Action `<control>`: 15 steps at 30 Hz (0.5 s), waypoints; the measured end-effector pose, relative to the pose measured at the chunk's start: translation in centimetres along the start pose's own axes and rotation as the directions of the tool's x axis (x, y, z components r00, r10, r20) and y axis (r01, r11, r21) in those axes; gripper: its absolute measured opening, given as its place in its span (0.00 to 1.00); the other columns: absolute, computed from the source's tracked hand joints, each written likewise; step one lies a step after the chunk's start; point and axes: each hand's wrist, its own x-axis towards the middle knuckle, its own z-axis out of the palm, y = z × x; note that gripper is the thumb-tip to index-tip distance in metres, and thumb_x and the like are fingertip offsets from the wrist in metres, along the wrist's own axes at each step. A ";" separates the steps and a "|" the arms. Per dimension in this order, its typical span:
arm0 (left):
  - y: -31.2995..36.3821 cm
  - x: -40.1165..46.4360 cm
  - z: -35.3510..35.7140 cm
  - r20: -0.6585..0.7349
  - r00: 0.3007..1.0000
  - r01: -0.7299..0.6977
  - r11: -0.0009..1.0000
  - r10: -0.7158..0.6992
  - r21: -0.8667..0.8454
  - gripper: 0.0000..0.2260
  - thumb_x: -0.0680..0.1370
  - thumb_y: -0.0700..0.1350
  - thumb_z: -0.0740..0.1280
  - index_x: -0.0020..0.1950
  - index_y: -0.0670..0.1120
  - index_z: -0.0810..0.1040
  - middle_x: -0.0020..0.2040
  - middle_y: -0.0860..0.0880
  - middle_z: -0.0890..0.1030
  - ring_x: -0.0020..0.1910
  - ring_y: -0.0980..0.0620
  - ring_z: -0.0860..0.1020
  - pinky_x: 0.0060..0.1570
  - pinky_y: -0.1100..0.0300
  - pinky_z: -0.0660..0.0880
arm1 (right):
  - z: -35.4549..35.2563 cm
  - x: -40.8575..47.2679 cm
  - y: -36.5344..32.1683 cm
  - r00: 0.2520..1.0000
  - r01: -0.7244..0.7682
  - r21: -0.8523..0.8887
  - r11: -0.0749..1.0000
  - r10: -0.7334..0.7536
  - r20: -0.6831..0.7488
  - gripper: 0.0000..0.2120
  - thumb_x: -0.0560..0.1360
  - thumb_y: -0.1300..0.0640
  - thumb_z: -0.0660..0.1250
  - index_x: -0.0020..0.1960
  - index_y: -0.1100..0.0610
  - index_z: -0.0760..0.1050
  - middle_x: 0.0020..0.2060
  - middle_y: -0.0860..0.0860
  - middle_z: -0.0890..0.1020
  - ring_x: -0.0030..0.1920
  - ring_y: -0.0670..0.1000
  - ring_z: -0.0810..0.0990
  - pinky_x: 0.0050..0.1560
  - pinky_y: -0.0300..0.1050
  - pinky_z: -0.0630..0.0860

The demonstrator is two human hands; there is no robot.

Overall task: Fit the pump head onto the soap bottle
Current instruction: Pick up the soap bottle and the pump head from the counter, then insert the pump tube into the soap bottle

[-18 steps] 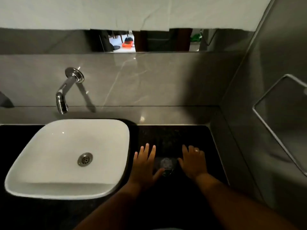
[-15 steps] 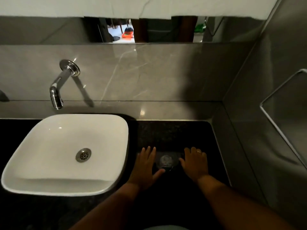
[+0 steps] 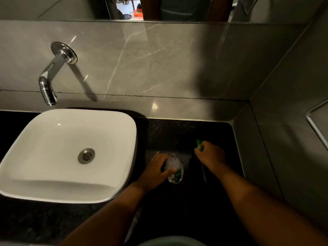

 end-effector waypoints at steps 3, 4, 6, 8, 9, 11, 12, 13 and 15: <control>-0.3 -0.1 -0.8 0.001 0.999 0.052 0.998 -0.052 -0.023 0.22 0.73 0.60 0.69 0.61 0.48 0.76 0.60 0.51 0.76 0.63 0.54 0.72 0.72 0.46 0.60 | -2.7 1.6 -2.9 0.995 0.036 0.355 0.934 -0.002 -0.097 0.13 0.70 0.46 0.69 0.38 0.56 0.74 0.37 0.55 0.82 0.40 0.59 0.80 0.43 0.49 0.76; -0.4 -0.2 -0.9 -0.009 0.998 0.067 0.997 -0.068 -0.034 0.21 0.74 0.58 0.70 0.62 0.47 0.76 0.60 0.51 0.77 0.63 0.53 0.72 0.71 0.45 0.61 | -3.6 2.0 -3.9 0.991 0.072 0.462 0.884 -0.011 -0.133 0.14 0.70 0.48 0.70 0.35 0.55 0.71 0.33 0.53 0.79 0.37 0.57 0.78 0.41 0.48 0.75; -0.5 -0.4 -0.9 -0.019 0.996 0.090 0.994 -0.091 -0.068 0.20 0.74 0.54 0.71 0.62 0.47 0.77 0.59 0.50 0.77 0.63 0.52 0.73 0.70 0.44 0.63 | -4.8 2.3 -5.6 0.977 0.178 0.597 0.782 -0.068 -0.203 0.16 0.70 0.51 0.72 0.31 0.52 0.67 0.28 0.48 0.74 0.31 0.52 0.74 0.36 0.45 0.70; -0.3 -0.5 -0.8 -0.022 0.995 0.099 0.989 -0.102 -0.108 0.21 0.74 0.54 0.72 0.63 0.46 0.76 0.60 0.49 0.77 0.63 0.51 0.73 0.69 0.44 0.64 | -5.4 2.0 -7.0 0.960 0.262 0.660 0.704 -0.121 -0.253 0.14 0.71 0.52 0.72 0.32 0.52 0.69 0.28 0.48 0.75 0.31 0.50 0.74 0.35 0.44 0.70; -0.2 -0.6 -0.7 -0.023 0.994 0.100 0.987 -0.104 -0.123 0.23 0.73 0.56 0.71 0.63 0.46 0.76 0.61 0.48 0.77 0.63 0.50 0.73 0.69 0.44 0.65 | -5.4 1.8 -7.5 0.954 0.288 0.677 0.677 -0.140 -0.265 0.12 0.71 0.53 0.72 0.35 0.54 0.71 0.30 0.51 0.77 0.32 0.51 0.76 0.36 0.45 0.72; 0.0 -0.6 -0.5 -0.023 0.994 0.103 0.985 -0.107 -0.140 0.24 0.72 0.58 0.70 0.63 0.47 0.76 0.61 0.48 0.77 0.63 0.50 0.74 0.67 0.44 0.67 | -5.0 1.1 -8.1 0.948 0.317 0.703 0.637 -0.177 -0.266 0.09 0.71 0.53 0.72 0.39 0.57 0.74 0.34 0.54 0.80 0.35 0.52 0.78 0.38 0.47 0.75; 0.1 -0.6 -0.4 -0.021 0.994 0.106 0.984 -0.110 -0.143 0.24 0.72 0.60 0.70 0.63 0.48 0.77 0.60 0.49 0.78 0.63 0.50 0.74 0.66 0.45 0.69 | -4.7 0.8 -8.2 0.948 0.316 0.709 0.631 -0.188 -0.255 0.09 0.71 0.54 0.72 0.40 0.57 0.74 0.34 0.54 0.80 0.35 0.51 0.78 0.39 0.47 0.75; 0.1 -0.6 -0.4 -0.018 0.993 0.110 0.983 -0.114 -0.145 0.24 0.72 0.61 0.70 0.63 0.50 0.77 0.60 0.50 0.78 0.62 0.51 0.74 0.64 0.45 0.70 | -4.4 0.5 -8.3 0.949 0.314 0.709 0.631 -0.197 -0.244 0.09 0.71 0.54 0.72 0.40 0.57 0.74 0.34 0.53 0.80 0.35 0.50 0.78 0.39 0.47 0.75; -0.1 -0.5 -0.4 -0.012 0.993 0.113 0.985 -0.115 -0.129 0.24 0.72 0.63 0.69 0.62 0.52 0.76 0.59 0.52 0.78 0.60 0.53 0.75 0.63 0.45 0.71 | -3.9 -0.2 -8.2 0.945 0.328 0.698 0.637 -0.222 -0.241 0.09 0.71 0.54 0.72 0.38 0.53 0.73 0.31 0.48 0.78 0.32 0.46 0.76 0.36 0.45 0.73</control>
